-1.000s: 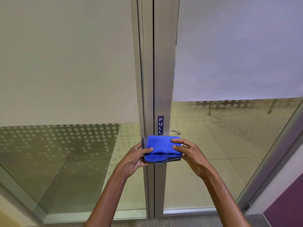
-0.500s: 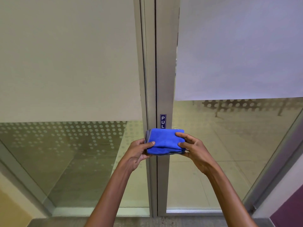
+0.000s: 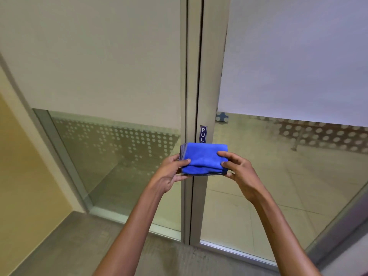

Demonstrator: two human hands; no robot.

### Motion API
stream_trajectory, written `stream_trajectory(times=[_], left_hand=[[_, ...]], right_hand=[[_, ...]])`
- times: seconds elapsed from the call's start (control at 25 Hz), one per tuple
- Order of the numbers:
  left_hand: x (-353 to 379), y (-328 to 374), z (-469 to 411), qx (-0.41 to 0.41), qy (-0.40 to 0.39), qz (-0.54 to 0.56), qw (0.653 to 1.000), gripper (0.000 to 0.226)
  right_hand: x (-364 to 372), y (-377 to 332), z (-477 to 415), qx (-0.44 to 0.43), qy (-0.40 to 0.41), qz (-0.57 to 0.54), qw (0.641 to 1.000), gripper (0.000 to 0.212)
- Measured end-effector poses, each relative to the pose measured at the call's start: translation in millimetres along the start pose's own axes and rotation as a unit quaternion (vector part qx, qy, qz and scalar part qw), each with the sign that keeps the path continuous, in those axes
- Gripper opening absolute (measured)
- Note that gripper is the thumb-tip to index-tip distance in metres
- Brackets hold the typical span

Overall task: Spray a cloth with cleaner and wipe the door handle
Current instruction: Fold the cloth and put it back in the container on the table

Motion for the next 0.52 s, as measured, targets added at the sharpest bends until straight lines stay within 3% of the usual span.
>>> stream_trajectory(times=[0.28,0.52], left_hand=[[-23.7,-32.1,71.0,0.026,0.098,0.008,0.995,0.025],[-97.9,-68.3,124.5,-0.017,0.202,0.021,0.979,0.013]], right_hand=[[-0.4,10.1,44.6,0.010,-0.047,0.040,0.998,0.037],[59.6,47.0,78.2,0.019,-0.112,0.100,0.989,0.030]])
Point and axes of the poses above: each hand's wrist, its own z-axis away from the middle knuckle, its own x-axis out of the palm, y = z × x, the point moved 9 cm from there along -z, towards the middle knuckle, and after that the axes turned 10 degrees about y, right-handed, at the moved point
